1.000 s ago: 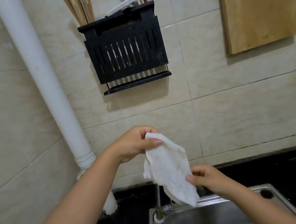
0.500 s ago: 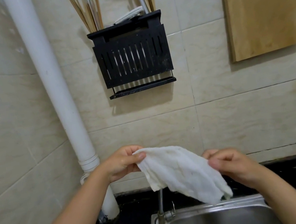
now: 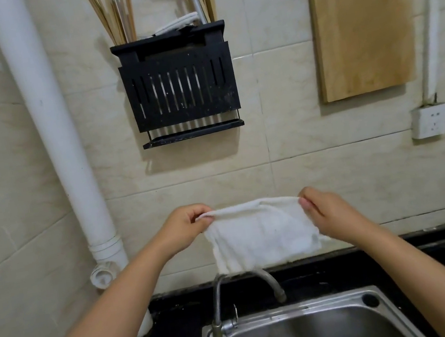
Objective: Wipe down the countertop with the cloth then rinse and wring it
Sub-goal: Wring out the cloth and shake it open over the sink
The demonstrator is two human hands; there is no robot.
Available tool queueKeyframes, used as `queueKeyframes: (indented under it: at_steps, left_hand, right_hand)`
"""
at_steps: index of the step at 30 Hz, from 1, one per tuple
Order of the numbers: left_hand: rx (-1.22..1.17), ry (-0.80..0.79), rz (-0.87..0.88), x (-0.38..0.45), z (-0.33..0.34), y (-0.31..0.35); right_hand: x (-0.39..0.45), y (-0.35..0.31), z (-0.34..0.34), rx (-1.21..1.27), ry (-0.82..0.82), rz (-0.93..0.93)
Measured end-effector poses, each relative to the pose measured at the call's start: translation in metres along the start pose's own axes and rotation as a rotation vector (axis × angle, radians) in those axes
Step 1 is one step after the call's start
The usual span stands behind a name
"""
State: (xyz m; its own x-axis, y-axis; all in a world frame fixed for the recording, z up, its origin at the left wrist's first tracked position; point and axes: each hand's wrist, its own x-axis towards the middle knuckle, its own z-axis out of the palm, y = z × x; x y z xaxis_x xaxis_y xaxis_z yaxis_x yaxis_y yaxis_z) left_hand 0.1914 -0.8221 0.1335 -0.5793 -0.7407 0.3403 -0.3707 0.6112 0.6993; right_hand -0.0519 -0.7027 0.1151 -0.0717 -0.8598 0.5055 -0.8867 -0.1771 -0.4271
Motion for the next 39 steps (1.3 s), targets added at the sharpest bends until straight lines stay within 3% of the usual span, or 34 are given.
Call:
queueKeyframes:
  at_steps: [3, 8, 10, 12, 13, 17, 23, 28, 32, 34, 36, 39]
  left_hand:
    - [0.095, 0.034, 0.012, 0.006, 0.000, -0.003]
    - [0.018, 0.000, 0.017, 0.009, 0.002, -0.007]
    - [-0.005, -0.021, 0.025, 0.010, 0.004, -0.006]
    - [-0.016, -0.045, 0.024, 0.011, 0.006, -0.005]
    - [-0.020, -0.055, 0.019, 0.011, 0.007, -0.004]
    - [-0.112, -0.057, 0.003, 0.012, 0.013, -0.001]
    - [-0.236, 0.048, -0.088, 0.013, 0.020, -0.005]
    - [-0.206, 0.071, -0.102, 0.012, 0.026, -0.013]
    - [-0.157, 0.074, -0.106, 0.013, 0.028, -0.015]
    - [-0.136, 0.042, -0.100, 0.011, 0.029, -0.014]
    - [-0.103, 0.016, -0.096, 0.009, 0.030, -0.015]
    - [-0.109, 0.045, -0.123, 0.008, 0.031, -0.021]
  right_hand:
    - [-0.004, 0.000, -0.002, -0.027, -0.123, -0.019]
    - [-0.004, -0.007, -0.035, 0.404, -0.304, 0.016]
    - [0.002, -0.001, -0.042, 0.349, -0.403, 0.073]
    - [0.007, 0.006, -0.046, 0.194, -0.354, 0.102]
    - [0.009, 0.010, -0.048, 0.241, -0.299, 0.112]
    - [0.012, 0.025, -0.045, 0.712, -0.056, 0.284]
    - [0.008, 0.039, -0.025, 1.021, -0.060, 0.452]
    - [0.009, 0.045, -0.020, 0.876, -0.157, 0.589]
    - [0.007, 0.044, -0.024, 0.604, -0.545, 0.564]
    - [0.006, 0.047, -0.024, 0.489, -0.659, 0.535]
    - [0.004, 0.051, -0.024, 0.619, -0.620, 0.560]
    - [-0.005, 0.061, -0.015, 1.021, -0.396, 0.528]
